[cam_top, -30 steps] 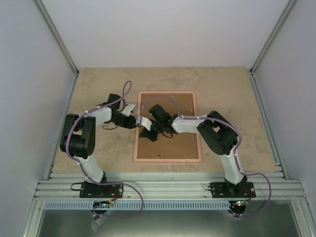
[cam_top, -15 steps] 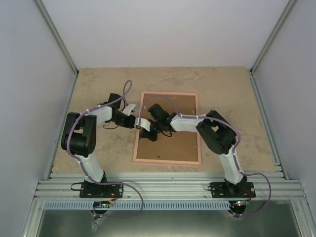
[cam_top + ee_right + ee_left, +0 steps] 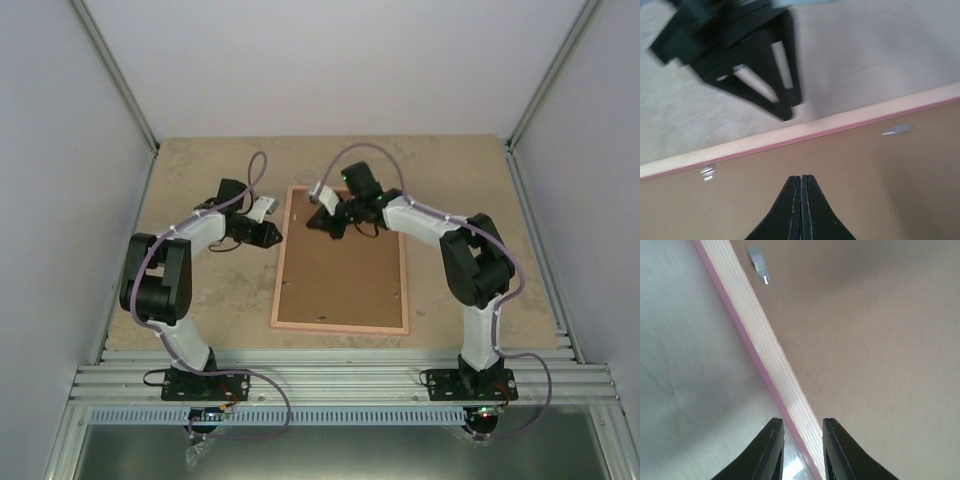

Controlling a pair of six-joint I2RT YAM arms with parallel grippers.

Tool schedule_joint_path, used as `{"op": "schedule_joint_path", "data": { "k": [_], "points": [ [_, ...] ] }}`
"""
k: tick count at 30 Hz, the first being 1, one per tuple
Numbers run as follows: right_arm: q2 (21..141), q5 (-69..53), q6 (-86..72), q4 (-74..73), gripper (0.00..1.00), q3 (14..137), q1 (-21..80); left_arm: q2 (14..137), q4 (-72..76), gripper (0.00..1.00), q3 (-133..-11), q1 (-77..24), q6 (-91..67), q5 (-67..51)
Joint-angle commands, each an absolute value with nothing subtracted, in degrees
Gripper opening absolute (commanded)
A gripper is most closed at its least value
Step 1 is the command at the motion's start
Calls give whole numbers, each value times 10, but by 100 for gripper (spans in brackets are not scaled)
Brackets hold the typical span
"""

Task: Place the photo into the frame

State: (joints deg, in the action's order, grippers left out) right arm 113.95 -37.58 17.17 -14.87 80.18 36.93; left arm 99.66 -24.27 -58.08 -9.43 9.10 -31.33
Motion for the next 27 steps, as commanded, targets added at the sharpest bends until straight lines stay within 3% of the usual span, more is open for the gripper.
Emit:
{"op": "schedule_joint_path", "data": {
  "k": [1,10,27],
  "points": [
    [1182,-329,135,-143,2,879,322,1019,-209,25,-641,-92,84,-287],
    [1305,-337,61,-142,1,1009,302,1108,-160,25,-730,-92,25,-280],
    [1436,-322,44,-177,1,1080,329,1163,-163,22,-753,-92,20,-307]
  ]
}}
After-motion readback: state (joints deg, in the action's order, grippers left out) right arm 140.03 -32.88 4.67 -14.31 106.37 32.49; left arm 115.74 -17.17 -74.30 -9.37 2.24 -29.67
